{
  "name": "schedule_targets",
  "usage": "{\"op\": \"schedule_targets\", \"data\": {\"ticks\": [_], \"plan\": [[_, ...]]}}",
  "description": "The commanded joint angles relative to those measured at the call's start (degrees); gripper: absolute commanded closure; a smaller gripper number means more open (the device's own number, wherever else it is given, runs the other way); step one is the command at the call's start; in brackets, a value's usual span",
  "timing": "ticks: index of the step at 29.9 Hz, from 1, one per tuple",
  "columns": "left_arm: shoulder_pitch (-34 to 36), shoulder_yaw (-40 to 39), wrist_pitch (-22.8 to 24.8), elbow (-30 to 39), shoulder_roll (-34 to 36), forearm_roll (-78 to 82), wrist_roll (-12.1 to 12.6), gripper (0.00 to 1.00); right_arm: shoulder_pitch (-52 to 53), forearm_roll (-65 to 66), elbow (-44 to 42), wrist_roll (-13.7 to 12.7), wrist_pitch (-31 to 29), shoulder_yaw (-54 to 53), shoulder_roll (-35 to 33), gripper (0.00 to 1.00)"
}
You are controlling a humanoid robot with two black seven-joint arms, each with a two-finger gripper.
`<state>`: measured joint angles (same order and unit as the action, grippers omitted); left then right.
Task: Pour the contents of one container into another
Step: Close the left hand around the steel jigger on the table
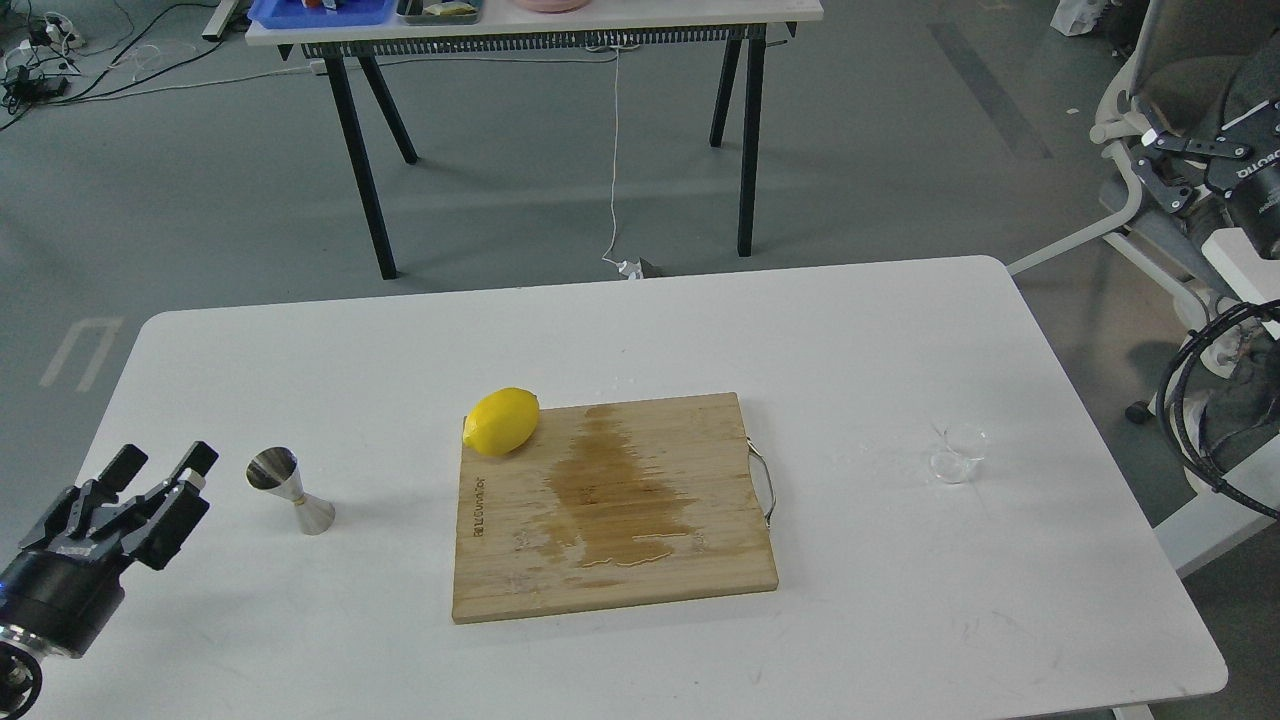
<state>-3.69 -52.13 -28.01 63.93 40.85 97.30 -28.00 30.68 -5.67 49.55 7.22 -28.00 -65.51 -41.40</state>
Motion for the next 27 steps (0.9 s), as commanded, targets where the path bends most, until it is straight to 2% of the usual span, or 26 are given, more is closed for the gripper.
{"op": "schedule_targets", "data": {"ticks": [1, 17, 27], "plan": [[0.0, 0.4, 0.0, -5.2, -3.7, 2.8, 0.0, 0.04, 0.0, 0.0, 0.0, 0.0, 0.0, 0.0, 0.2, 0.01], [0.9, 3.3, 0.0, -10.2, -11.0, 3.1, 0.0, 0.04, 0.1, 0.0, -0.1, 0.0, 0.0, -0.1, 0.2, 0.01], [4.6, 5.5, 0.0, -13.1, -13.4, 3.9, 0.0, 0.03, 0.1, 0.0, -0.1, 0.0, 0.0, 0.1, 0.2, 0.01]]}}
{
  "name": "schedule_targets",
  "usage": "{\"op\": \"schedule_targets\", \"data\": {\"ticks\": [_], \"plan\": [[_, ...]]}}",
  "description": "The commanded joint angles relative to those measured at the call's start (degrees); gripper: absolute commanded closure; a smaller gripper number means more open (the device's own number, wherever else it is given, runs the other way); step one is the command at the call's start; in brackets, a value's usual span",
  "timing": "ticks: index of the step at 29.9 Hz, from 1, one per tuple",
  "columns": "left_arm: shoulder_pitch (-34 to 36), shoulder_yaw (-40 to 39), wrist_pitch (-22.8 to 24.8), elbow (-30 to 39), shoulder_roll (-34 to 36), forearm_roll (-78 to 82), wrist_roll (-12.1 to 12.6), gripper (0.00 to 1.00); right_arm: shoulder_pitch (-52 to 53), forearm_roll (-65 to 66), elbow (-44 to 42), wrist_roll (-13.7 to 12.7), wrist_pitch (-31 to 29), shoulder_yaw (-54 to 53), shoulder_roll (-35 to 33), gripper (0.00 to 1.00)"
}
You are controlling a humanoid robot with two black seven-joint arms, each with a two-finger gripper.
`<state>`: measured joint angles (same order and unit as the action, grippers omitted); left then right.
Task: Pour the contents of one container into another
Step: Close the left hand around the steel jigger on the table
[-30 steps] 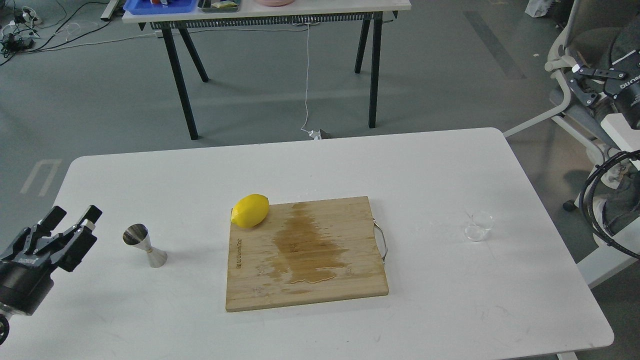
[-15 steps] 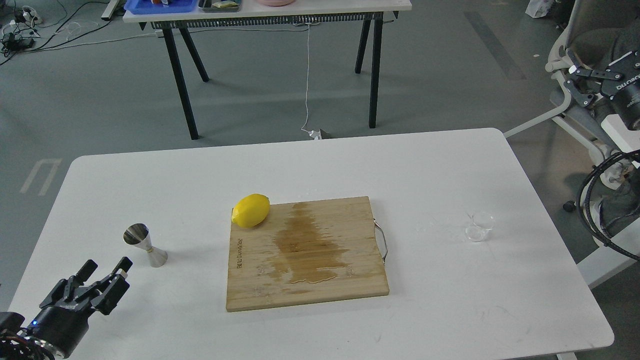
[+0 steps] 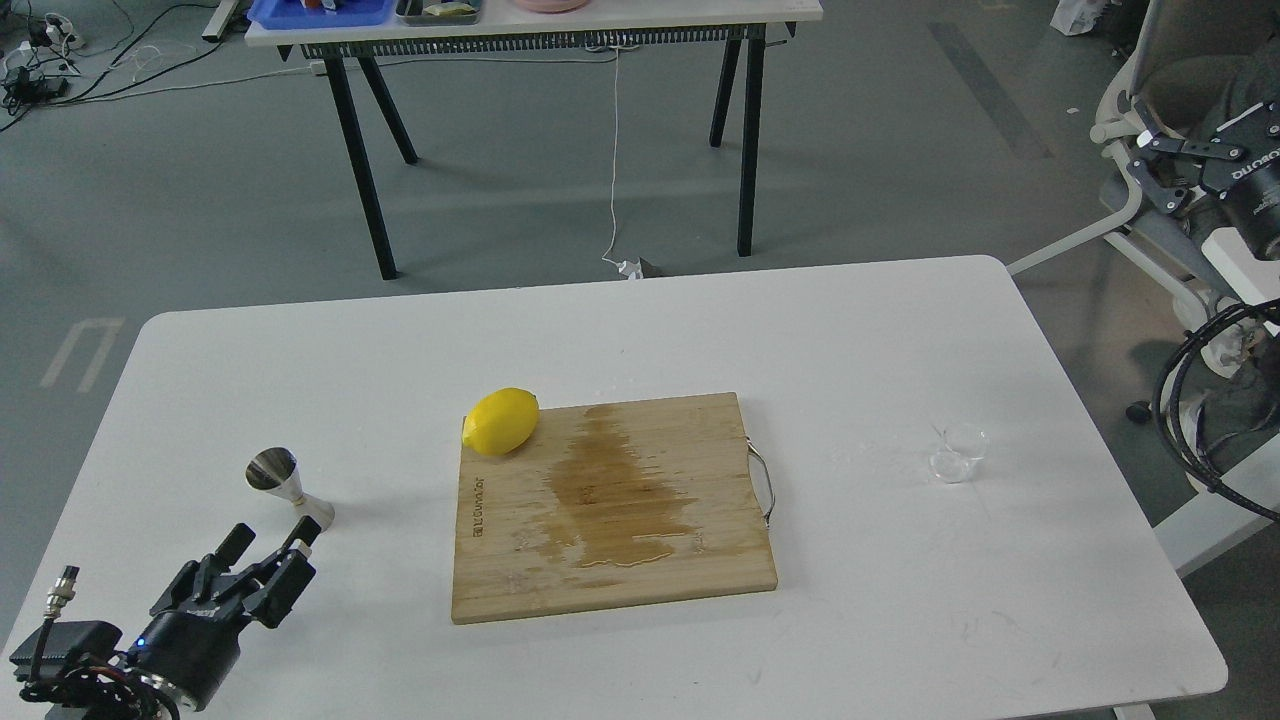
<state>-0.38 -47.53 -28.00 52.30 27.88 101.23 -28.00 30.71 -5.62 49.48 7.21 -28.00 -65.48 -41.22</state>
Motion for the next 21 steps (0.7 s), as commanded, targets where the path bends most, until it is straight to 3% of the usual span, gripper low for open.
{"op": "schedule_targets", "data": {"ticks": [1, 21], "plan": [[1.7, 1.2, 0.0, -2.0, -0.6, 0.0, 0.0, 0.03, 0.0, 0.0, 0.0, 0.0, 0.0, 0.0, 0.0, 0.01], [7.8, 4.6, 0.0, -10.0, -4.1, -0.2, 0.0, 0.03, 0.0, 0.0, 0.1, 0.0, 0.0, -0.1, 0.0, 0.01]]}}
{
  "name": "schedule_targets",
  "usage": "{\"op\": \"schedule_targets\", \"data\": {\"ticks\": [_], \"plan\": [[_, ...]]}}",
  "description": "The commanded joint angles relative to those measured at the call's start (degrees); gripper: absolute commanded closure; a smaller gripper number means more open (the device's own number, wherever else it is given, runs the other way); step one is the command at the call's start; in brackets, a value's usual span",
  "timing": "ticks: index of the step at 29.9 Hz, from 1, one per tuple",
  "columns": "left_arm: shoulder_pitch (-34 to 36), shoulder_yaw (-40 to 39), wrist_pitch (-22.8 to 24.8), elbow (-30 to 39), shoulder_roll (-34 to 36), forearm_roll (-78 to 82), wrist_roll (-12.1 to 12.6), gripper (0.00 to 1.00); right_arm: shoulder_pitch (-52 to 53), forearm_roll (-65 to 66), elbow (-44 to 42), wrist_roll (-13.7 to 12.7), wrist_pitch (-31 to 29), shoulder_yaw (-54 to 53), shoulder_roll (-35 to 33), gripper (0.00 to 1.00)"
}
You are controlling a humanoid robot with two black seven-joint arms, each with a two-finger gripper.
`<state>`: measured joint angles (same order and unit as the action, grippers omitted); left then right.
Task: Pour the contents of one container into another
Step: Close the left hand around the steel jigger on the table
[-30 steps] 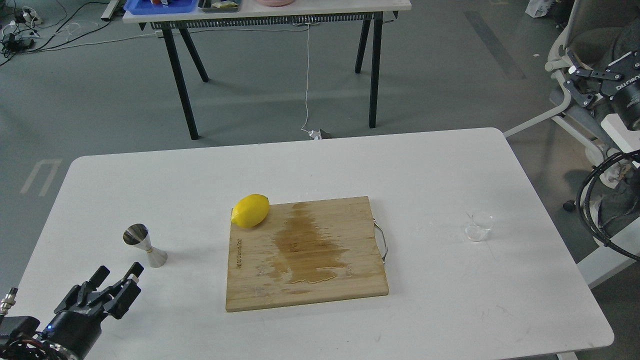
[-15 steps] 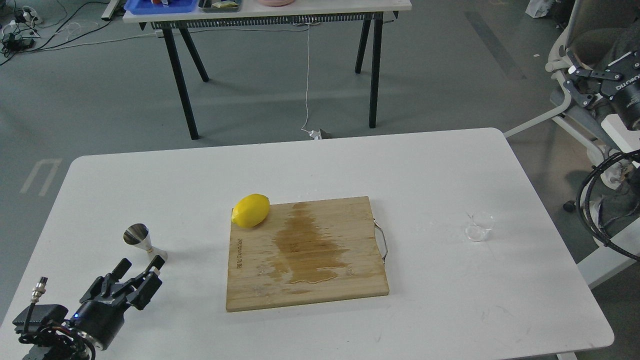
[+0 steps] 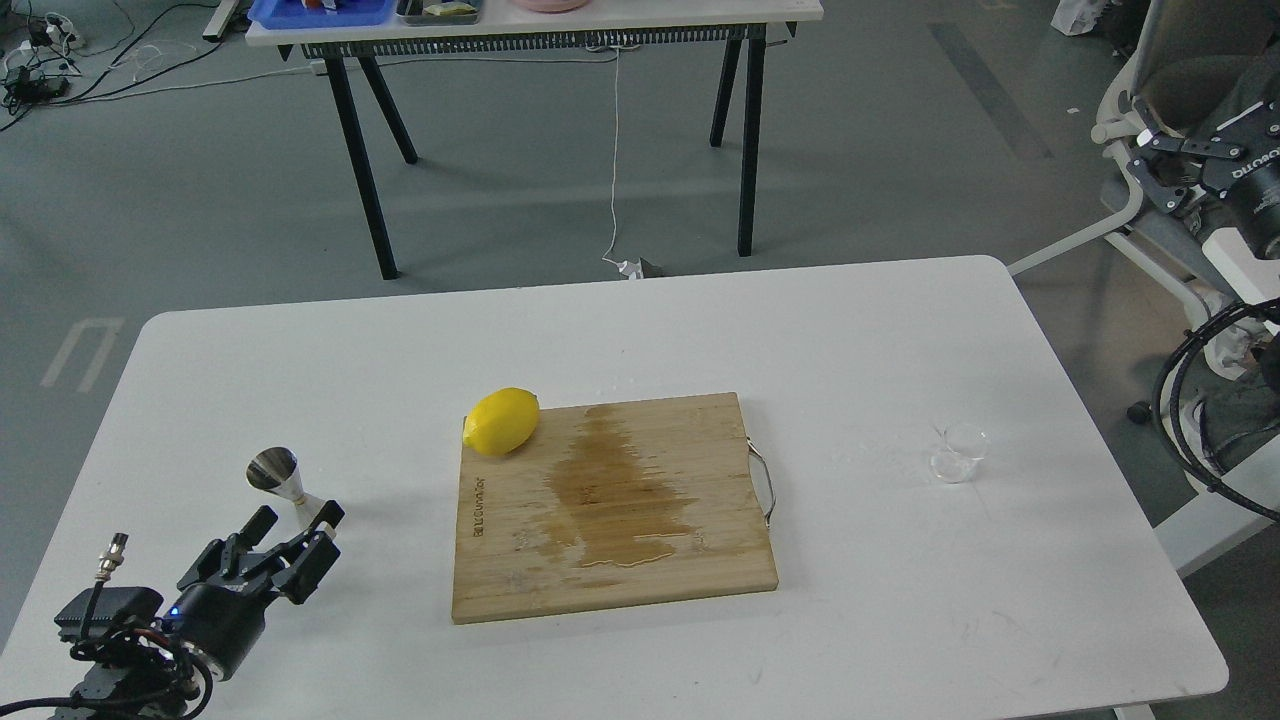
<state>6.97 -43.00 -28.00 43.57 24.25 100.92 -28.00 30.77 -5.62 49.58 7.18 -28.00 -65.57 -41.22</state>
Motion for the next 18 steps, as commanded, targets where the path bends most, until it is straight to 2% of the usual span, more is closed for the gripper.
{"op": "schedule_targets", "data": {"ticks": [1, 18], "plan": [[0.7, 0.0, 0.0, -1.7, -0.5, 0.1, 0.0, 0.03, 0.0, 0.0, 0.0, -0.1, 0.0, 0.0, -0.1, 0.01], [3.7, 0.0, 0.0, -4.4, -1.8, -0.1, 0.0, 0.03, -0.1, 0.0, 0.1, 0.0, 0.0, 0.4, 0.0, 0.01]]}}
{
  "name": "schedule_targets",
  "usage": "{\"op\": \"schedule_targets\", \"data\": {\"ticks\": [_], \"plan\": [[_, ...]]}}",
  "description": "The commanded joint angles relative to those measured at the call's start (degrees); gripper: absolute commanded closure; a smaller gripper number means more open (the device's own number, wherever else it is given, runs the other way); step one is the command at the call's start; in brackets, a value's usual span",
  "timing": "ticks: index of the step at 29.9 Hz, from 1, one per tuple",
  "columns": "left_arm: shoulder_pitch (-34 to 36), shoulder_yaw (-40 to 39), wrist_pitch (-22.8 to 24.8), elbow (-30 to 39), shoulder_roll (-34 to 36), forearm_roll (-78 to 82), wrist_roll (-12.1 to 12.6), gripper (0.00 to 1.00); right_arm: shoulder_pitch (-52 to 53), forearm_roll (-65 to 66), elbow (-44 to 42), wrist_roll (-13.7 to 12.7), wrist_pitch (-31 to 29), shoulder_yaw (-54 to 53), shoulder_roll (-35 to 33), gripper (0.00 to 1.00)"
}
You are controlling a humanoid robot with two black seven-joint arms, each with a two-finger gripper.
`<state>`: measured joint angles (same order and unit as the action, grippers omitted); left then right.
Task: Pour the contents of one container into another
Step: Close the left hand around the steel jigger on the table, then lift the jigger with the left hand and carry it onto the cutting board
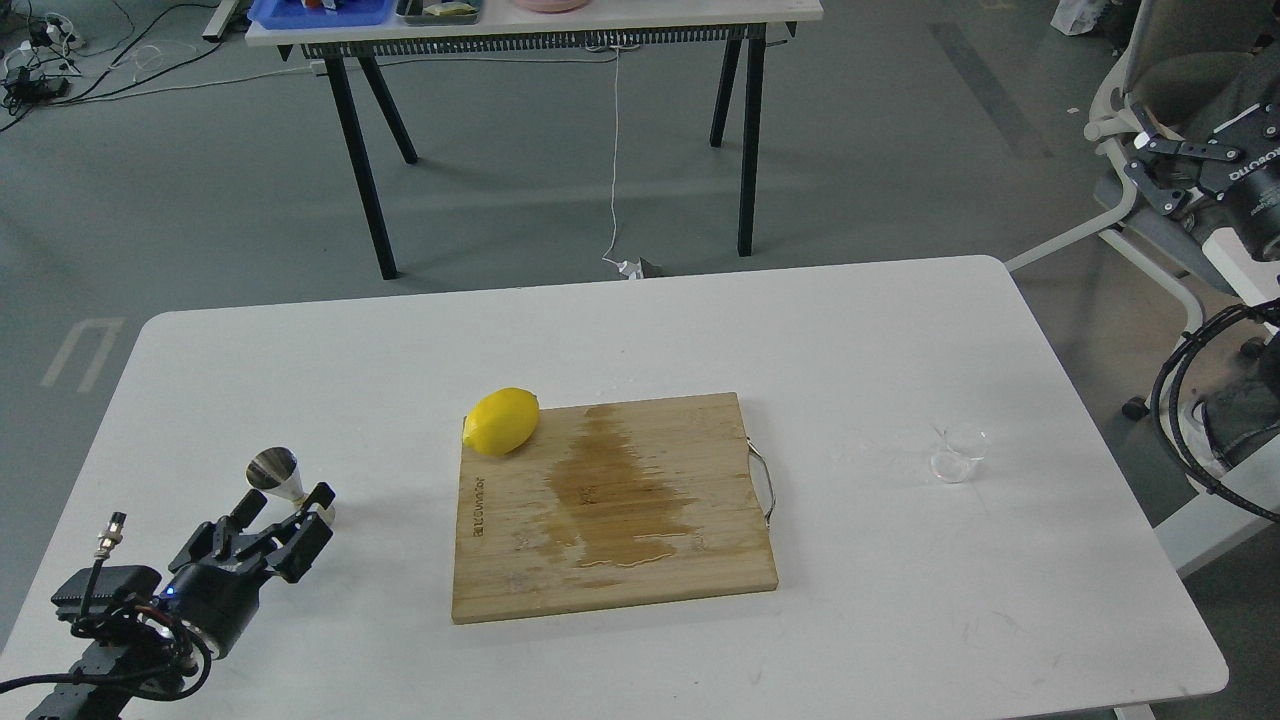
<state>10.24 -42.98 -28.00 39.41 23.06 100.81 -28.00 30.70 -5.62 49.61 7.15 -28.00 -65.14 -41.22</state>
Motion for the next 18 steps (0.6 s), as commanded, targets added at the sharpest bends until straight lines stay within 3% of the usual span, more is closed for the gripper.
{"op": "schedule_targets", "data": {"ticks": [1, 12, 18], "plan": [[0.7, 0.0, 0.0, -0.6, -0.8, 0.0, 0.0, 0.03, 0.0, 0.0, 0.0, 0.0, 0.0, 0.0, 0.0, 0.01], [2.9, 0.1, 0.0, -4.2, -3.3, 0.0, 0.0, 0.05, 0.0, 0.0, 0.0, 0.1, 0.0, -0.1, 0.0, 0.01], [4.6, 2.4, 0.0, -8.1, -4.2, -0.2, 0.0, 0.12, 0.0, 0.0, 0.0, 0.0, 0.0, -0.1, 0.0, 0.01]]}}
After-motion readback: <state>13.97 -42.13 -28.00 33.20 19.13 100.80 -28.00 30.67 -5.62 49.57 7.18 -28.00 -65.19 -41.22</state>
